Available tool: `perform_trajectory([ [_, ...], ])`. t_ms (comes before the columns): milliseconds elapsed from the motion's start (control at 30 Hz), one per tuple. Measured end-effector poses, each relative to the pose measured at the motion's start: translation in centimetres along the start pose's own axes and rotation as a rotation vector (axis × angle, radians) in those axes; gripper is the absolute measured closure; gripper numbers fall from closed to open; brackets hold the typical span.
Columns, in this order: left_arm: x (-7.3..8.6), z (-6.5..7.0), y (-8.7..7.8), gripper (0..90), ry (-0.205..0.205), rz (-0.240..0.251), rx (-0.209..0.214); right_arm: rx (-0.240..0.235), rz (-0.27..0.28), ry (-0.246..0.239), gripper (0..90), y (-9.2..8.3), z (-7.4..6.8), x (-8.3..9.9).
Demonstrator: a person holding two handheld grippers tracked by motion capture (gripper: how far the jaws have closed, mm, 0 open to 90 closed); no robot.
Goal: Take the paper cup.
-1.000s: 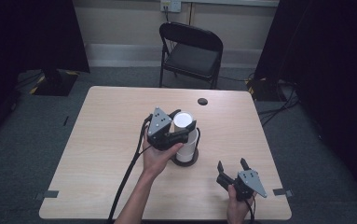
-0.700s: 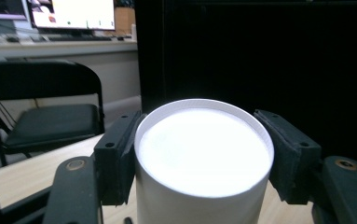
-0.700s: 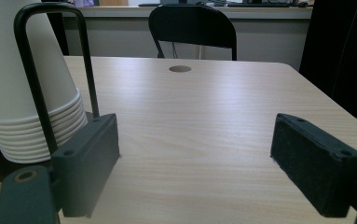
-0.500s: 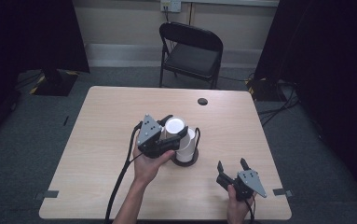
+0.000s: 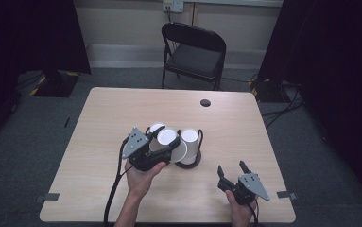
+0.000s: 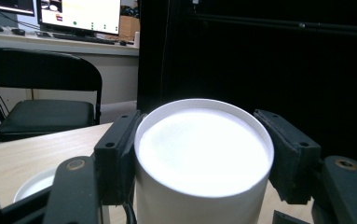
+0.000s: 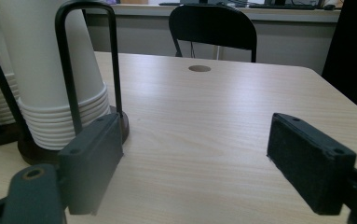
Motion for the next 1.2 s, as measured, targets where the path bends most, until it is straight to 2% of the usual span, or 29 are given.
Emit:
perform_trajectory([
  [167, 0.7, 0.2, -0.6, 35.0, -0.046, 0.010, 0.025, -0.020, -0.003, -0.047, 18.9, -0.1, -0.7, 0.0],
  [267, 0.8, 0.4, -0.7, 35.0, -0.060, 0.011, 0.033, -0.030, -0.010, -0.056, 20.1, 0.0, -0.9, 0.1],
  [333, 1.0, 0.6, -1.0, 35.0, -0.081, 0.010, 0.046, -0.054, -0.024, -0.065, 22.1, 0.0, -1.3, 0.2],
  [500, 1.3, 0.9, -1.4, 35.0, -0.109, 0.004, 0.073, -0.158, -0.058, -0.085, 22.8, 0.0, -3.5, 0.4],
  [533, 1.3, 1.0, -1.5, 35.0, -0.113, 0.005, 0.077, -0.158, -0.058, -0.085, 22.8, 0.0, -3.5, 0.4],
  [567, 1.5, 1.1, -1.6, 35.0, -0.115, 0.002, 0.081, -0.192, -0.053, -0.098, 23.7, -0.2, -4.5, 0.4],
  [633, 1.7, 1.1, -1.7, 35.0, -0.118, 0.000, 0.083, -0.203, -0.052, -0.105, 23.7, -0.3, -5.0, 0.4],
  [700, 2.3, 1.3, -2.0, 35.0, -0.129, 0.007, 0.074, -0.239, -0.042, -0.119, 24.5, -0.5, -6.4, 0.4],
  [733, 2.3, 1.3, -2.0, 35.0, -0.129, 0.007, 0.074, -0.252, -0.034, -0.122, 28.0, -0.6, -6.8, 0.3],
  [767, 2.5, 1.3, -2.0, 35.0, -0.137, 0.004, 0.075, -0.252, -0.034, -0.122, 28.0, -0.6, -6.8, 0.3],
  [833, 2.8, 1.3, -2.1, 35.0, -0.169, 0.007, 0.092, -0.315, -0.009, -0.111, 32.2, -1.0, -8.1, 0.0],
  [900, 3.0, 1.3, -2.2, 35.0, -0.205, 0.015, 0.106, -0.332, -0.005, -0.108, 33.1, -1.1, -8.5, 0.0],
  [933, 3.1, 1.5, -2.4, 35.0, -0.226, 0.018, 0.116, -0.368, 0.002, -0.102, 35.4, -1.4, -9.4, -0.1],
  [1033, 3.0, 2.0, -2.9, 35.0, -0.219, 0.020, 0.127, -0.385, 0.015, -0.102, 36.6, -1.6, -9.9, -0.2],
  [1133, 3.1, 2.5, -3.3, 35.0, -0.229, 0.017, 0.137, -0.435, 0.031, -0.089, 38.3, -1.8, -10.5, -0.5],
  [1167, 3.1, 2.6, -3.3, 35.1, -0.234, 0.017, 0.139, -0.452, 0.056, -0.089, 38.7, -2.1, -10.8, -0.9],
  [1200, 3.1, 2.7, -3.4, 35.1, -0.241, 0.021, 0.143, -0.452, 0.056, -0.089, 38.7, -2.1, -10.8, -0.9],
])
Point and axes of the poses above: each handheld gripper's, and its own axes: y roughly forward along the jaws, x roughly out of its underside, z roughly to its right, the point moved 9 cm from there along y, roughly forward along the jaws, and after that the axes turned 2 degrees about -z, right-handed, at the moved point
